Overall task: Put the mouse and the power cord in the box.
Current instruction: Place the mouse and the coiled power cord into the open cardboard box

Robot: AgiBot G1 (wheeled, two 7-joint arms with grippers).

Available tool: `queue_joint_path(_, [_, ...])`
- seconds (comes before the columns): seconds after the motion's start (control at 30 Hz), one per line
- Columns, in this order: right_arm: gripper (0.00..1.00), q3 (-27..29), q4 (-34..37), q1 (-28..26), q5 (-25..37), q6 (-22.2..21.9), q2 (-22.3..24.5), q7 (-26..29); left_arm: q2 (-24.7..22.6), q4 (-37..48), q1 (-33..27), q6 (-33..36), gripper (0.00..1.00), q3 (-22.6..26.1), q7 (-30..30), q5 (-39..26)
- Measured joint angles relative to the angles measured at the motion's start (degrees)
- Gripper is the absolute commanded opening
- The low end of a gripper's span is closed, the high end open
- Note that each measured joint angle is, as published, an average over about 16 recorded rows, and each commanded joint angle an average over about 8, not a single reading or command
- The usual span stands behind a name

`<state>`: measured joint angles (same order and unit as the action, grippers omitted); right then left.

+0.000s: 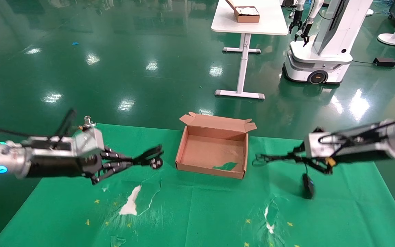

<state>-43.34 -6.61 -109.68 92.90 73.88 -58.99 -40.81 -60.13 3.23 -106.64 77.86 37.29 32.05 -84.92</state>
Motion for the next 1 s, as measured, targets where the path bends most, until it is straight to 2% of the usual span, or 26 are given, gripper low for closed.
queue_joint_path(0.23, [0.00,0.9,-4.3,-3.7,-1.0,-1.6,-0.2,3.0,-0.1,1.0,-4.7,1.6,0.00,-1.5,-4.2,2.2])
queue_joint_path(0.47, [0.00,1.9,-6.9,-5.0,-2.0,-5.2,-2.6,4.1,-3.5,0.5,-8.0,-0.9,0.00,-2.9,-6.1,4.3])
queue_joint_path(0.8, [0.00,3.1,-4.2,-2.5,-3.7,-13.0,-10.0,0.1,-11.2,-1.7,-8.7,-8.7,0.00,-4.6,-6.0,6.7])
queue_joint_path(1.0, [0.00,4.0,-0.7,0.8,-5.0,-20.2,-14.7,-2.8,-14.6,-2.7,-8.2,-12.1,0.00,-5.4,-6.5,8.0])
